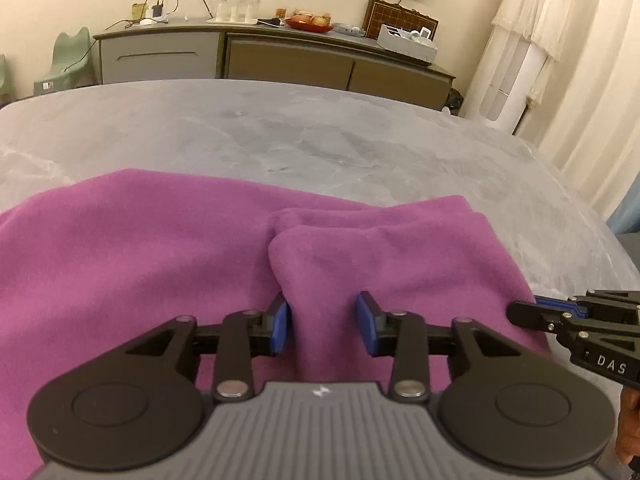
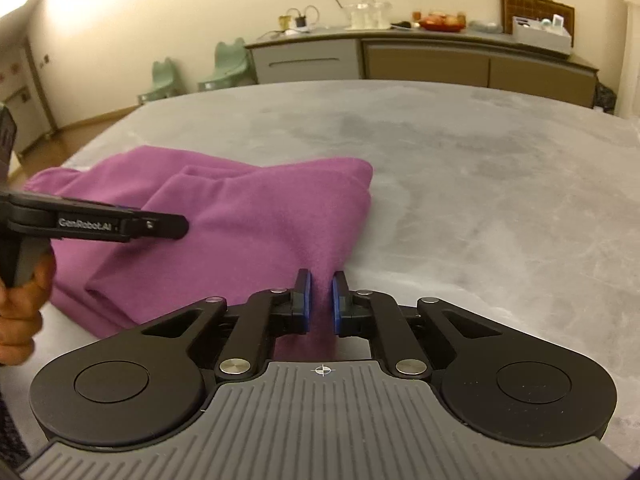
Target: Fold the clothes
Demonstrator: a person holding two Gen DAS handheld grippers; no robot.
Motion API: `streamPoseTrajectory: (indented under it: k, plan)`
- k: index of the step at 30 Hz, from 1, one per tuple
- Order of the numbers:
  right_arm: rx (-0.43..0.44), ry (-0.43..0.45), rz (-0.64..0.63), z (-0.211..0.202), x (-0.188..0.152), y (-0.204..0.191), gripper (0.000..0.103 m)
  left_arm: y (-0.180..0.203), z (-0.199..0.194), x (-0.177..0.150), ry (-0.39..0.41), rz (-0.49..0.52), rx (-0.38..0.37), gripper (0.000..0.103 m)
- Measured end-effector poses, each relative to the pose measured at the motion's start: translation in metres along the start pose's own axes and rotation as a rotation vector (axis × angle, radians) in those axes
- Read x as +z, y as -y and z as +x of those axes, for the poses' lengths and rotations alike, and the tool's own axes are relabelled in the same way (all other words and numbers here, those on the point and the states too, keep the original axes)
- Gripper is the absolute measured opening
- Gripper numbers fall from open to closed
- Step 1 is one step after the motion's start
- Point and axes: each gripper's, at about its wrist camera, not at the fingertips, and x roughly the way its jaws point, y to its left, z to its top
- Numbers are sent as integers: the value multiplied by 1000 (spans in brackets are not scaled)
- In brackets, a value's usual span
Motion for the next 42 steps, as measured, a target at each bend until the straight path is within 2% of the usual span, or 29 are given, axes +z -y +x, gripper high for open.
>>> streamPoseTrajectory:
  k: [2, 3, 5, 8, 11, 13, 14, 16, 18, 20, 22, 25, 27, 28, 29, 30, 33, 35, 37, 38, 40, 42]
  plan:
    - [-32, 6, -22, -4, 1, -5, 18, -7, -13, -6, 25, -26, 13, 40]
    - [-55, 47, -44, -12, 4, -10, 33, -14, -23, -9, 44, -49, 6, 42]
    - [-101, 134, -91, -29, 10, -22, 34, -32, -44, -13, 70, -106, 9, 44]
    - [-9, 151, -131, -28, 10, -40, 34, -72, -82, -13, 123, -188, 63, 45]
    - [28, 19, -190, 2, -3, -55, 37, -130, -127, -22, 202, -304, 183, 50]
    - [-13, 42, -283, 2, -6, -66, 39, -177, -159, -39, 236, -425, 272, 54]
    - [-26, 29, -289, 0, -2, -69, 41, -200, -173, -51, 245, -490, 311, 55]
    - [-27, 33, -252, -7, 4, -69, 52, -242, -196, -76, 250, -618, 375, 62]
    - [-29, 38, -238, -10, 6, -72, 55, -280, -207, -100, 243, -748, 375, 63]
    - [-31, 34, -253, -9, 6, -79, 56, -305, -207, -117, 240, -859, 317, 64]
    - [-39, 30, -276, -6, 4, -89, 68, -325, -202, -128, 247, -947, 250, 68]
    - [-53, 21, -290, 4, 3, -95, 70, -336, -188, -116, 269, -966, 189, 70]
    - [-59, 17, -274, 10, 3, -93, 73, -338, -179, -106, 284, -956, 188, 72]
    - [-60, 17, -262, 11, 3, -91, 77, -337, -175, -103, 288, -944, 204, 64]
    - [-57, 15, -248, 11, 3, -87, 78, -336, -172, -102, 291, -928, 226, 50]
    - [-53, 14, -235, 12, 3, -84, 79, -334, -168, -101, 282, -911, 258, 10]
    - [-62, -1, -217, 12, 8, -80, 78, -326, -169, -100, 295, -868, 288, 7]
    - [-112, 37, -233, 4, 14, -84, 69, -319, -175, -97, 319, -832, 301, 6]
    - [-139, 123, -276, -13, 20, -97, 67, -308, -184, -92, 351, -782, 324, 5]
    - [-118, 154, -285, -20, 23, -104, 67, -300, -187, -89, 366, -743, 343, 5]
    - [-17, 191, -279, -30, 30, -123, 67, -275, -193, -79, 391, -615, 411, 5]
    - [75, 166, -281, -24, 40, -148, 65, -244, -197, -69, 427, -477, 468, 5]
